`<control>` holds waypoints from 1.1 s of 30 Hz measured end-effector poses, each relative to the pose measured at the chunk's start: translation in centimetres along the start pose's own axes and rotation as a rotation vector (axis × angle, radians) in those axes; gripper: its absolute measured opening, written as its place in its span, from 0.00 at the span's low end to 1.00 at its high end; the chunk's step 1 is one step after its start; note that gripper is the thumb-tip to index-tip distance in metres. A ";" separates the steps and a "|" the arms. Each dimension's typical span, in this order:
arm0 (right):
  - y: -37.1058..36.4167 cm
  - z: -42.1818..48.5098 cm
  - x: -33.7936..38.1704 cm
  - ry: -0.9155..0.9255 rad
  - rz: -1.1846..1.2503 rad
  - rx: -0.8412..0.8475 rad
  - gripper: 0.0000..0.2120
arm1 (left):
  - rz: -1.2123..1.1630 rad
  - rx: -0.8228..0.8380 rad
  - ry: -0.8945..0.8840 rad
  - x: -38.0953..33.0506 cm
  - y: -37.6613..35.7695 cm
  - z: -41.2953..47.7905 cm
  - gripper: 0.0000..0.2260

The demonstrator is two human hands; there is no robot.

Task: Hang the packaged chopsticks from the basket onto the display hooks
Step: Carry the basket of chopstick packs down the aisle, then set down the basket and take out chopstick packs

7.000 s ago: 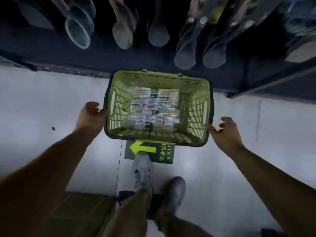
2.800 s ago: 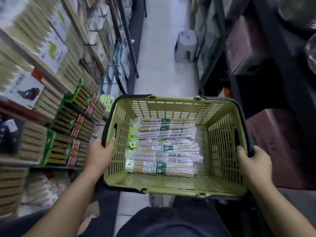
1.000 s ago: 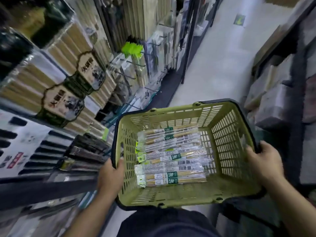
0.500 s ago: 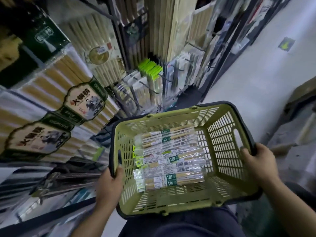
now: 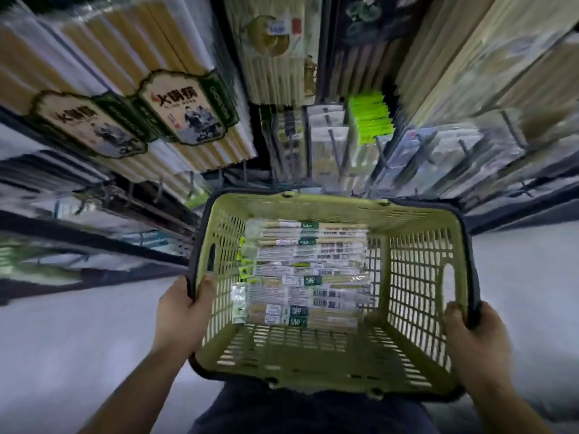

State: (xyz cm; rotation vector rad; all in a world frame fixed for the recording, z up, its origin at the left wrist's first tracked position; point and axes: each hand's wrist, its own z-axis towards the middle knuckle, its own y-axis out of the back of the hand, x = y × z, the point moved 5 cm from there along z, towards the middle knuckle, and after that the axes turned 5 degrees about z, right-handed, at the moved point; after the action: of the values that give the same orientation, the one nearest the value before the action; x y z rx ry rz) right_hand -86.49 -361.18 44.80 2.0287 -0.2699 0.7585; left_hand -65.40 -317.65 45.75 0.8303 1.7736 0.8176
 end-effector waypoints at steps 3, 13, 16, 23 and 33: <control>-0.6 1.5 -0.8 0.044 -0.016 0.019 0.09 | -0.042 -0.004 0.065 2.1 -1.4 -1.9 0.15; -9.9 3.5 -5.8 0.081 -0.165 0.113 0.12 | -0.009 0.021 0.231 12.5 -9.2 -0.8 0.17; -13.8 4.6 -8.9 0.092 -0.190 0.108 0.14 | 0.001 0.057 0.241 16.3 -13.0 0.5 0.18; -25.0 10.1 -17.1 0.097 -0.233 0.142 0.14 | 0.024 0.050 0.235 23.9 -24.3 4.6 0.19; -38.7 18.5 -25.8 0.071 -0.257 0.138 0.11 | 0.076 0.046 0.213 31.9 -40.4 12.4 0.16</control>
State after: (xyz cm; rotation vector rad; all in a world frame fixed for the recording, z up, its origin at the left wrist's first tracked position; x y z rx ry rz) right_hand -81.24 -357.87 -4.82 2.1095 0.0865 0.7007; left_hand -69.91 -311.19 -6.63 0.8710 1.9634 0.9473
